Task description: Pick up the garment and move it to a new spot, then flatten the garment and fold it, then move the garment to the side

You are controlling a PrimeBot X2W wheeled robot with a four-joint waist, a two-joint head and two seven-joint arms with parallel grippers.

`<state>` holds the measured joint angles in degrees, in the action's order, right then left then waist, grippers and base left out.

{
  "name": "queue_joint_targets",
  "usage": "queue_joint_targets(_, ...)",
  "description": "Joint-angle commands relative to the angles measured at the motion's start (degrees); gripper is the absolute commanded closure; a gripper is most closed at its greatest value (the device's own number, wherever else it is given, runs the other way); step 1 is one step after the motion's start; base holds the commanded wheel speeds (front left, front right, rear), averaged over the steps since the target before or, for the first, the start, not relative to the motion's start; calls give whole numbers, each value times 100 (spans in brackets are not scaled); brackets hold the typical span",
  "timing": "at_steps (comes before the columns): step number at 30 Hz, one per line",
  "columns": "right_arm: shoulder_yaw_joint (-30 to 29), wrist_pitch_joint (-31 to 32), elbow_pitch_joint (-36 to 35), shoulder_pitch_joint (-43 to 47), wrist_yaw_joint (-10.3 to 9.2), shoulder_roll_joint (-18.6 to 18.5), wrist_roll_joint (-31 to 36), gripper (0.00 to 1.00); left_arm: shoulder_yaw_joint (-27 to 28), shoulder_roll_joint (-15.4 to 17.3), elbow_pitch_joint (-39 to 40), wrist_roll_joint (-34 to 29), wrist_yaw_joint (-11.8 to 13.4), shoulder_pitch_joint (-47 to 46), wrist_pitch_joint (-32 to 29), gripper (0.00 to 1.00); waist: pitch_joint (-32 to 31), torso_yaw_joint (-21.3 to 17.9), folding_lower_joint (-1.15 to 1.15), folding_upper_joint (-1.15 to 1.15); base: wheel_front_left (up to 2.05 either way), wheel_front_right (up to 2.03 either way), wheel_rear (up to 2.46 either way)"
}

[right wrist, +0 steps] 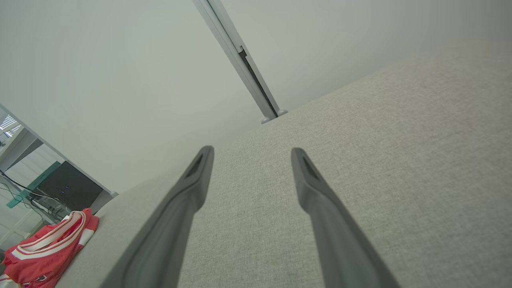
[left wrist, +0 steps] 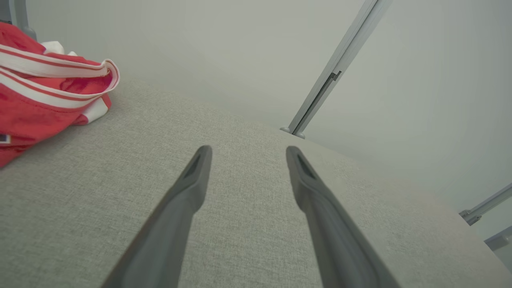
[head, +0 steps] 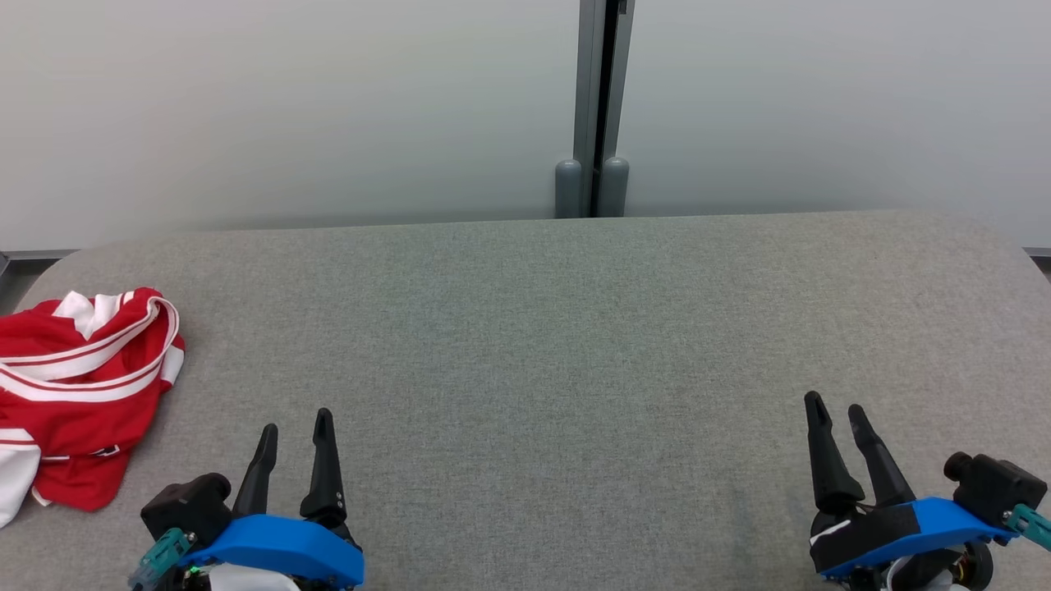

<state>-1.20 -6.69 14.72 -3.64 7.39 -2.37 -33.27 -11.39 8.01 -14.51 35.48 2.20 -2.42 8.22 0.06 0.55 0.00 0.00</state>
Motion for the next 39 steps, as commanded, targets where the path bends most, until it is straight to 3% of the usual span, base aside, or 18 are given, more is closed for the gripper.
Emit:
queue_joint_targets(1,11,-66,-40,-97,10,-49,224,0,-41,61,25,-196,47,-20,70,0,-5,2,0,0,0,0,0)
queue_joint_targets(16,30,-164,19,-67,13,-57,1044,0,-259,196,-10,-905,196,78,273,0,-90,39,0,0,0,0,0)
queue_joint_targets(39,60,-297,13,22,15,-67,2092,0,-438,278,67,-1514,470,246,388,0,-114,79,0,0,0,0,0)
